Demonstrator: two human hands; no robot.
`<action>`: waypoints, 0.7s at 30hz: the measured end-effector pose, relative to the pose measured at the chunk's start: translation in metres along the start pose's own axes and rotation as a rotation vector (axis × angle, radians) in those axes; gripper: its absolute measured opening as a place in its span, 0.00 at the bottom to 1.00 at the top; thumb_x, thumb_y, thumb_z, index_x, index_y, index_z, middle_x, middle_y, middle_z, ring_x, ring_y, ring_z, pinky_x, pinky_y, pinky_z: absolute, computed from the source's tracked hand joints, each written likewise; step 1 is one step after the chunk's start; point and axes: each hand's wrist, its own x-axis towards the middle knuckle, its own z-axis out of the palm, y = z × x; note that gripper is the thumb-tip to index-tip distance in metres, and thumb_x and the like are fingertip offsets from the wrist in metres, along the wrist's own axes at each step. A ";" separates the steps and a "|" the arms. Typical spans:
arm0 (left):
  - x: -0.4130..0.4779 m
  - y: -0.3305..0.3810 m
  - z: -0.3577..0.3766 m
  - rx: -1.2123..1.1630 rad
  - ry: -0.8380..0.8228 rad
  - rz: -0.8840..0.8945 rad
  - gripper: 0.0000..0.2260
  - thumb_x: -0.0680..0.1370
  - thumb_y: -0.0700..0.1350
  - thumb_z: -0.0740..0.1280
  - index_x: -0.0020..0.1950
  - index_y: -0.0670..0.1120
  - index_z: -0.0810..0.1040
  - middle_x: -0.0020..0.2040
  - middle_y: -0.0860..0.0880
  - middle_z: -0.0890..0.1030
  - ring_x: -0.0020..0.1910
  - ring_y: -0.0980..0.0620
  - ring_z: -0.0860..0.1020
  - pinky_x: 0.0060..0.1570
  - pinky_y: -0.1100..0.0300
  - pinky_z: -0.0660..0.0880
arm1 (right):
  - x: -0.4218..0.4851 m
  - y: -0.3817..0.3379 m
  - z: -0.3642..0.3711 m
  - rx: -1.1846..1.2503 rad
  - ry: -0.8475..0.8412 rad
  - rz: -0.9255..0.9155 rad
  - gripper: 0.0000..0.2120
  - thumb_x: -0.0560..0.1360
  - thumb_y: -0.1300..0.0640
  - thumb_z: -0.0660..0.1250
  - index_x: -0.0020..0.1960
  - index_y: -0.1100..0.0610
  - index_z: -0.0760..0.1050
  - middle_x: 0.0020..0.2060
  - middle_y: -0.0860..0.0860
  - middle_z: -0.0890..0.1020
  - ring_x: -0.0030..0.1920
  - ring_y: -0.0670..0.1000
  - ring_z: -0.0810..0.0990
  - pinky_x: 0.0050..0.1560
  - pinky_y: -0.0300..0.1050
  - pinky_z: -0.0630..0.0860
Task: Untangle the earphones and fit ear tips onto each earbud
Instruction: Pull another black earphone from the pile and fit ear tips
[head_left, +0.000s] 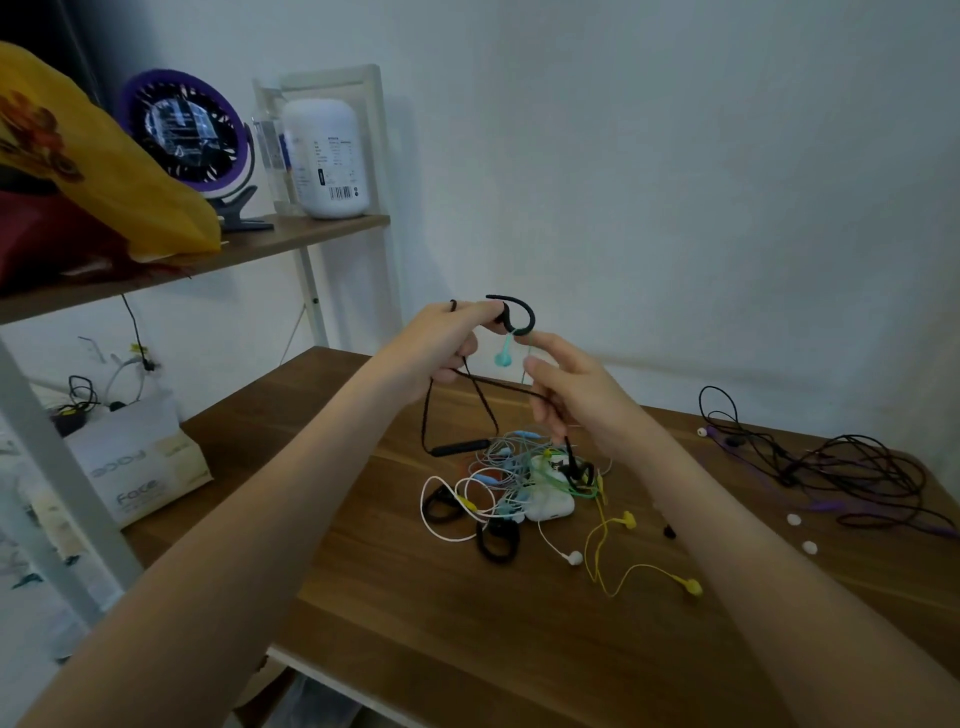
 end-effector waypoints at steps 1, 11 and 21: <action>0.000 0.001 0.000 0.034 -0.005 0.003 0.12 0.78 0.55 0.64 0.47 0.47 0.79 0.29 0.52 0.63 0.24 0.56 0.57 0.22 0.64 0.55 | -0.001 -0.001 0.002 0.018 -0.013 -0.006 0.10 0.82 0.56 0.58 0.61 0.53 0.73 0.27 0.52 0.76 0.24 0.51 0.71 0.27 0.42 0.72; -0.007 0.002 -0.002 0.330 -0.028 -0.031 0.11 0.77 0.52 0.64 0.49 0.45 0.77 0.32 0.51 0.62 0.30 0.52 0.60 0.30 0.60 0.58 | 0.008 0.001 0.004 0.213 0.377 -0.044 0.13 0.79 0.61 0.58 0.38 0.60 0.73 0.39 0.56 0.79 0.38 0.49 0.82 0.37 0.50 0.80; -0.013 0.012 0.003 -0.056 -0.216 0.090 0.15 0.81 0.53 0.58 0.43 0.45 0.77 0.23 0.55 0.58 0.23 0.56 0.53 0.23 0.62 0.48 | 0.000 0.016 0.003 -0.362 0.073 0.245 0.16 0.78 0.49 0.61 0.63 0.53 0.70 0.60 0.51 0.75 0.58 0.51 0.74 0.61 0.50 0.71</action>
